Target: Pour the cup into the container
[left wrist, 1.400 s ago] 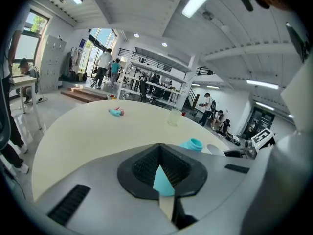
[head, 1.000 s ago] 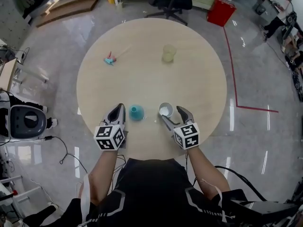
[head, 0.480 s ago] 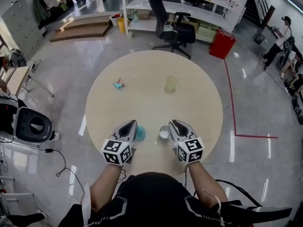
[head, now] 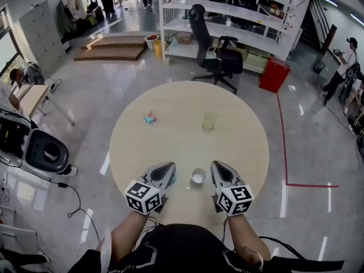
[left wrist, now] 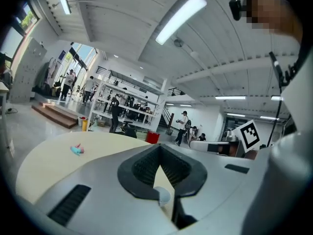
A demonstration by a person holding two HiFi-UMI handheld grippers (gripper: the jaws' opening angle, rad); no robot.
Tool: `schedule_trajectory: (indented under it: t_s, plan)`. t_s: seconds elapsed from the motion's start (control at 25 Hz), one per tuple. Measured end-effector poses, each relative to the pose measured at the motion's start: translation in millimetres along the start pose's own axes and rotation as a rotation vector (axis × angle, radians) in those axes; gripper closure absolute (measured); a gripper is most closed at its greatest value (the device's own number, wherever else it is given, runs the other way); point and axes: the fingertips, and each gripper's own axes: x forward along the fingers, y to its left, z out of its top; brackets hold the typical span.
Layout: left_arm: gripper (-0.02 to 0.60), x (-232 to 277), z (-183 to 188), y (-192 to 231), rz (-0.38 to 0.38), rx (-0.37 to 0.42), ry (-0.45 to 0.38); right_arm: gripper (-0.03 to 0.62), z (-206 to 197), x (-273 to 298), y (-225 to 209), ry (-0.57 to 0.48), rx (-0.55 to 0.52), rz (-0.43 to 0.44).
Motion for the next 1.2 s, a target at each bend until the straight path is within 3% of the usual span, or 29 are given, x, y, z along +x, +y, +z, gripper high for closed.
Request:
schedule_trajectory:
  t_s: [0.32,0.52,0.72,0.92,1.2]
  plan:
    - [0.581,-8.0,-18.4,-44.3,0.019,0.042,0.049,0.588,-11.8,-29.0,-6.9,0.038,-0.053,0.038]
    - [0.58,-19.5,-22.3,-67.4,0.055,0.021,0.024,0.588,-19.6,-46.1,-8.1,0.005,-0.029,0.083]
    - [0.581,-39.9,-21.5,-94.0,0.034,0.062,0.019,0.588,-12.3,-69.9,2.8,-0.012,-0.051,0.072]
    - [0.581,-85.8,-19.8,-110.5,0.003,0.098,-0.037,0.588,-12.9,-97.7,47.0,-0.029,-0.076,0.053]
    - [0.581,-186.3,-67.0,-120.6,-0.052,0.075,-0.026,0.588,-55.1,-149.8,148.3,0.004,-0.098,0.033]
